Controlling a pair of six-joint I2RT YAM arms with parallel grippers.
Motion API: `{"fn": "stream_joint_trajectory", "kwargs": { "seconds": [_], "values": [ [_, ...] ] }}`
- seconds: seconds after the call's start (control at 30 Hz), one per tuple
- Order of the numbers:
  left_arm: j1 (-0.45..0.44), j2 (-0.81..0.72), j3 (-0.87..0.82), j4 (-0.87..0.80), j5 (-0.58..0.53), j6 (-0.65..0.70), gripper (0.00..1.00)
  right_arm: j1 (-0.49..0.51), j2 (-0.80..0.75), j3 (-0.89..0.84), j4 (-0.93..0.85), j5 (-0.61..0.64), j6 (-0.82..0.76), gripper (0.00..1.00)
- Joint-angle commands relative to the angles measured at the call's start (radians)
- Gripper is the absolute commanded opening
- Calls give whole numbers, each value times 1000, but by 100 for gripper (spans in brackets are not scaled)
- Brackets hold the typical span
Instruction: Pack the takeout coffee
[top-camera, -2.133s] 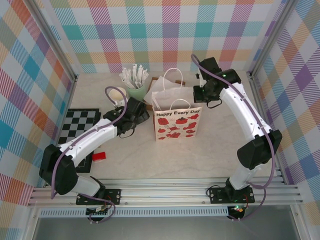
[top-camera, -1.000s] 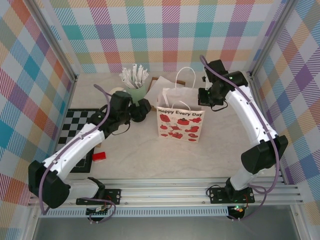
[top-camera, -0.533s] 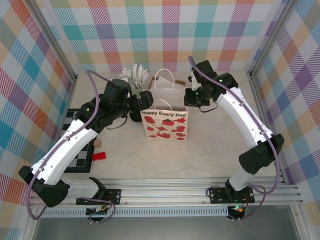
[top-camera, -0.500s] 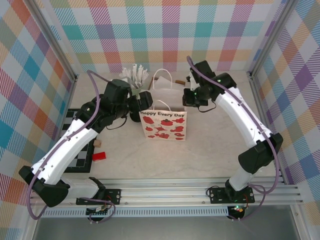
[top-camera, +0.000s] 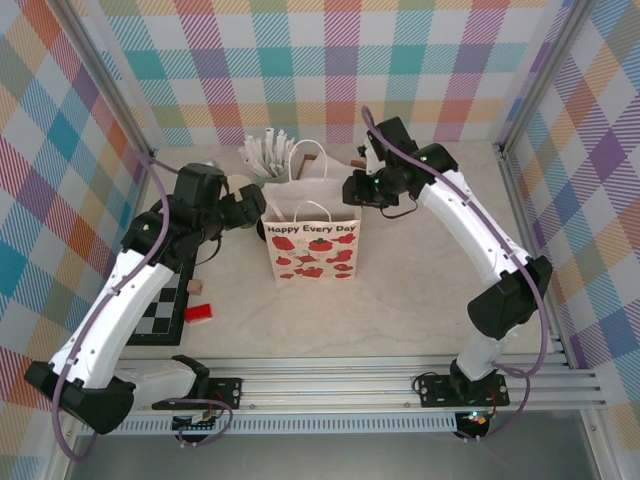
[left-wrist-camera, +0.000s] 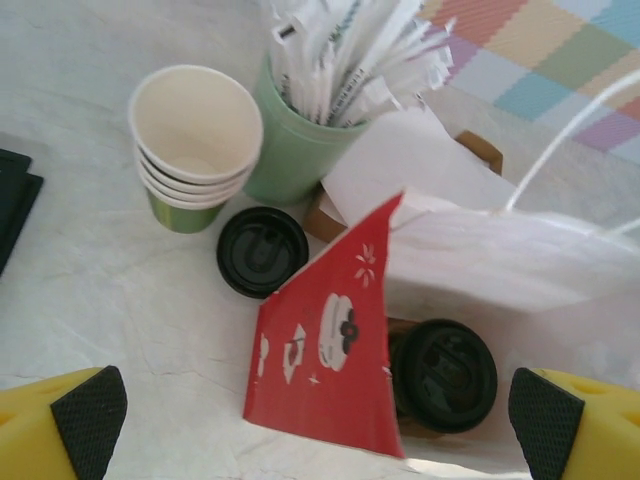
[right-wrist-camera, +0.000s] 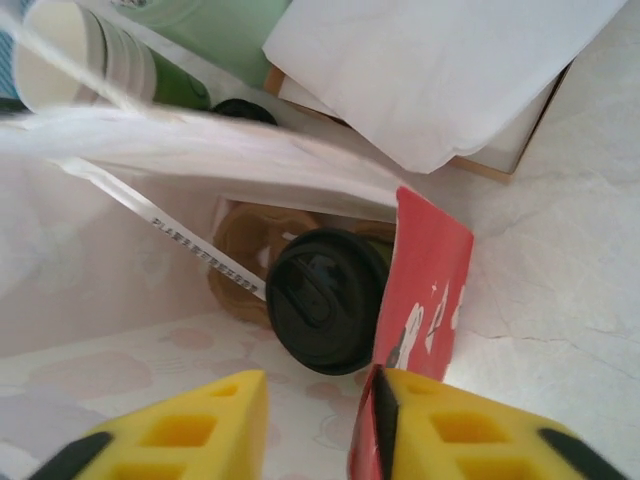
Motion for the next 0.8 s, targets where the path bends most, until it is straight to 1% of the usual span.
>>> {"fn": "stream_joint_trajectory", "kwargs": {
  "seconds": [0.0,0.03,0.1,0.13,0.17,0.2,0.27,0.33,0.4,0.47,0.53,0.6,0.7,0.77],
  "values": [
    [33,-26,-35,-1,-40,-4,100,-67,-98,-2,61,-55,-15,47],
    [36,-29,-43,4,-45,-12,100,-90,-121,-26,83,-65,-12,53],
    [41,-32,-59,14,-76,-38,100,-168,-162,-105,152,-101,26,71],
    [43,-33,-65,17,-89,-51,100,-206,-174,-146,193,-117,53,78],
    [43,-34,-72,23,-106,-62,100,-248,-179,-199,238,-121,101,84],
    [46,-34,-78,26,-129,-82,100,-286,-175,-245,280,-123,140,87],
    [51,-40,-91,28,-157,-113,100,-336,-138,-297,332,-117,194,89],
    [57,-46,-103,32,-156,-127,100,-363,-84,-313,385,-138,210,90],
    [60,-58,-123,36,-155,-142,100,-377,-10,-300,436,-157,202,89],
    [60,-73,-150,43,-152,-157,100,-378,73,-285,505,-170,155,88],
    [61,-90,-177,55,-138,-162,100,-386,178,-236,529,-215,123,86],
    [63,-103,-197,53,-134,-172,100,-391,291,-150,530,-273,117,84],
    [64,-121,-237,64,-119,-205,100,-391,411,-64,574,-332,148,83],
    [64,-125,-264,81,-80,-241,100,-391,474,-17,590,-333,181,82]
  ]
}}
